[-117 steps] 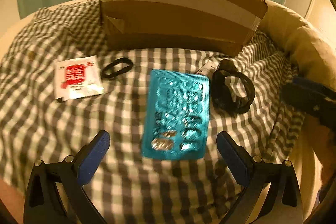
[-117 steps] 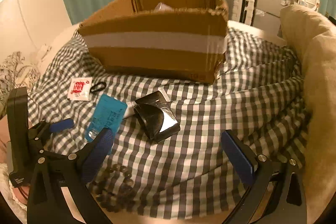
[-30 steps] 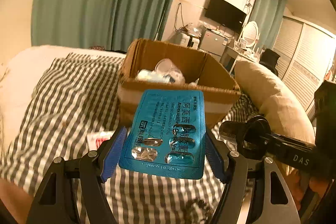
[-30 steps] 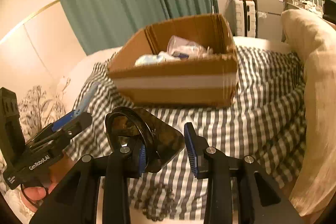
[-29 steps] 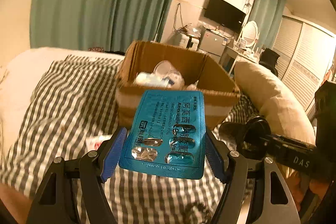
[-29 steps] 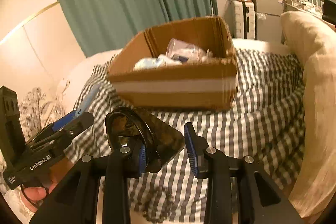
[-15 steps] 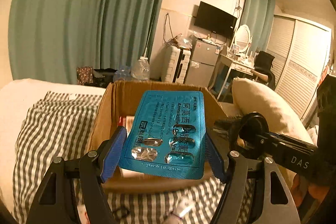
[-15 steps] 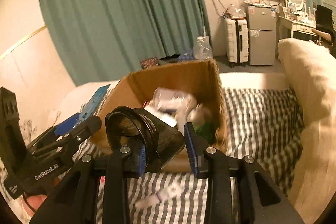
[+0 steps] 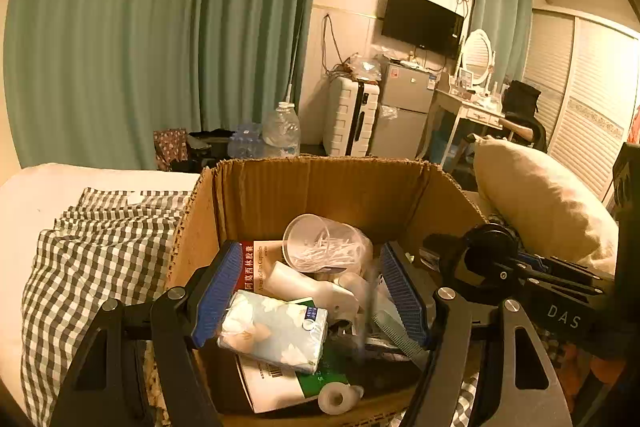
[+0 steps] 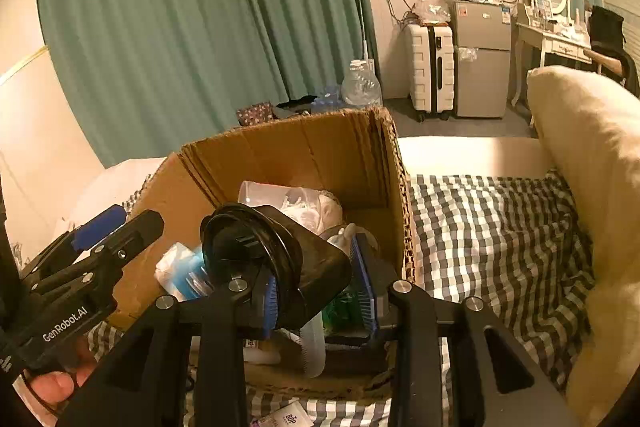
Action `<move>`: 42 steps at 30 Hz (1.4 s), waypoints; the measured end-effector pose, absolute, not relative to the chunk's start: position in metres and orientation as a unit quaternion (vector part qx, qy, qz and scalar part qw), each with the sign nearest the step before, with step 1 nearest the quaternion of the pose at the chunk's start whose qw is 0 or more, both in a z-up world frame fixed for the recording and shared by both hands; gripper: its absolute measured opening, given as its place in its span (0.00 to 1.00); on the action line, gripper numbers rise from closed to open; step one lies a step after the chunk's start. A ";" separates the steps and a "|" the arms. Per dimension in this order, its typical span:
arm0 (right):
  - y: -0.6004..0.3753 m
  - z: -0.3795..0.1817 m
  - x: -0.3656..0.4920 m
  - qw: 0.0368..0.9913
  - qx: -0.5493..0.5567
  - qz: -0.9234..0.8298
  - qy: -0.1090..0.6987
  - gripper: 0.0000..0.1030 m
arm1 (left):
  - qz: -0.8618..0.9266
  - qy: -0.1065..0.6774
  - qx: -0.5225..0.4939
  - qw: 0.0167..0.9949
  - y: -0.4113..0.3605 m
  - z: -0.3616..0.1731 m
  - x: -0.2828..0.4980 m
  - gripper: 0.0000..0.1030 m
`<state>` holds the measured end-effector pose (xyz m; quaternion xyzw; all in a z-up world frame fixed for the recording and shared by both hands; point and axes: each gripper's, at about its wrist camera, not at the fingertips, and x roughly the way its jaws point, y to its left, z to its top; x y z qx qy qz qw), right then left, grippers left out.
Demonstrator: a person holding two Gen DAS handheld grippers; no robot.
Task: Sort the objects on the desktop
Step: 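Open both grippers to drop the blister pack and case into the box, then move both grippers back to the remaining items on the sheet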
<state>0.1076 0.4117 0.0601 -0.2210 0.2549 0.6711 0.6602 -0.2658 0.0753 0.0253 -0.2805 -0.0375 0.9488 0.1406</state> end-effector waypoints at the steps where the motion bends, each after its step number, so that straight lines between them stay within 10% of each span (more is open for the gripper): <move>1: 0.412 0.059 0.109 0.661 -0.222 0.670 0.255 0.33 | 0.949 -0.037 -0.283 0.138 0.076 0.023 -0.267 0.72; 5: 0.409 0.062 0.116 0.669 -0.206 0.667 0.256 0.59 | 0.946 -0.050 -0.295 0.127 0.072 0.018 -0.267 0.85; 12: 0.384 0.076 0.108 0.674 -0.202 0.669 0.242 0.66 | 0.951 -0.069 -0.289 0.080 0.044 0.030 -0.235 1.00; 42: 0.275 -0.057 0.041 0.662 -0.276 0.616 0.325 0.66 | 0.905 -0.066 -0.421 -0.006 -0.013 -0.129 -0.137 1.00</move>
